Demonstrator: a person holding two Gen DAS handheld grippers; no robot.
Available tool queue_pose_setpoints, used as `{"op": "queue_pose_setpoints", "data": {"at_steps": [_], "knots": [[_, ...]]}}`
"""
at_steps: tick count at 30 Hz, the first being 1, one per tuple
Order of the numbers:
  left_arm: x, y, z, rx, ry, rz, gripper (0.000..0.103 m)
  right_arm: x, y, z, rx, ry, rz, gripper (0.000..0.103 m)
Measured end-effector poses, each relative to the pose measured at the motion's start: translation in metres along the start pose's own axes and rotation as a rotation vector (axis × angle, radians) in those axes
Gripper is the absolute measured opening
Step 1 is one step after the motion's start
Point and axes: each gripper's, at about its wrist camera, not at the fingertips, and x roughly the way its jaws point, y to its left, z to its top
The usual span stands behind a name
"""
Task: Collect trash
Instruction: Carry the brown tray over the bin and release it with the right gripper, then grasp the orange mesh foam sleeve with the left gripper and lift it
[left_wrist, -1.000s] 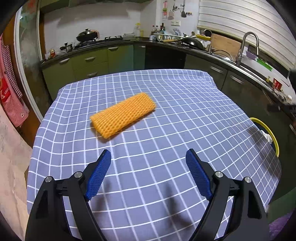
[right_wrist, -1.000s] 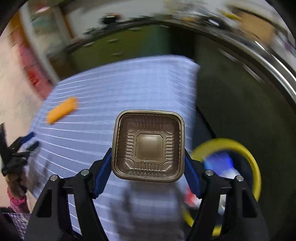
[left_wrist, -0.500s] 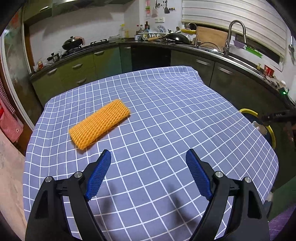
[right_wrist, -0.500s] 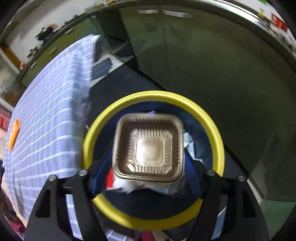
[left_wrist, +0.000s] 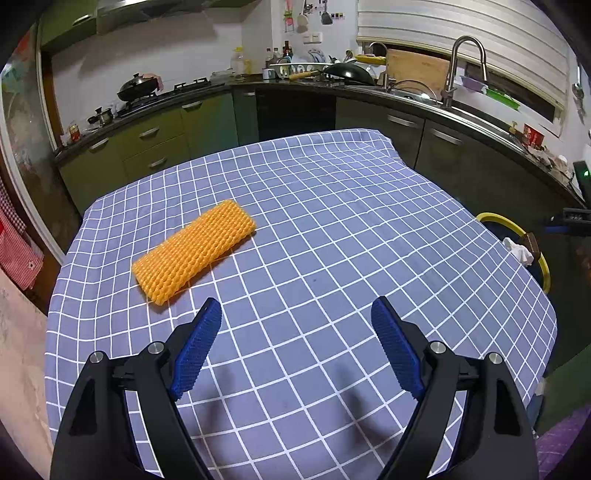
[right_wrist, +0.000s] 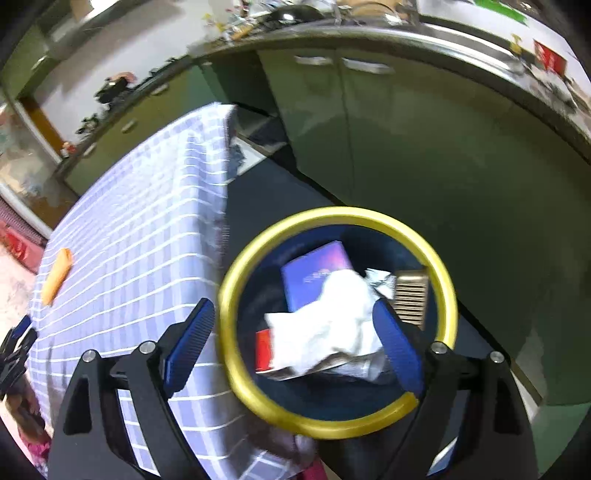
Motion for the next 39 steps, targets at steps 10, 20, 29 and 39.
{"op": "queue_pose_setpoints", "data": {"at_steps": [10,20,29,39], "knots": [[0.003,0.028,0.01,0.042,0.003,0.001,0.082,-0.013,0.06,-0.006,-0.129,-0.016,0.108,0.085],[0.044,0.078,0.051,0.172,0.033,-0.111,0.083,0.0,0.081,-0.011,-0.158,0.014,0.134,0.086],[0.106,0.117,0.063,0.206,0.13,-0.146,0.083,0.013,0.09,-0.014,-0.151,0.044,0.136,0.086],[0.133,0.121,0.066,0.227,0.159,-0.162,0.083,0.023,0.099,-0.013,-0.16,0.066,0.144,0.087]]}}
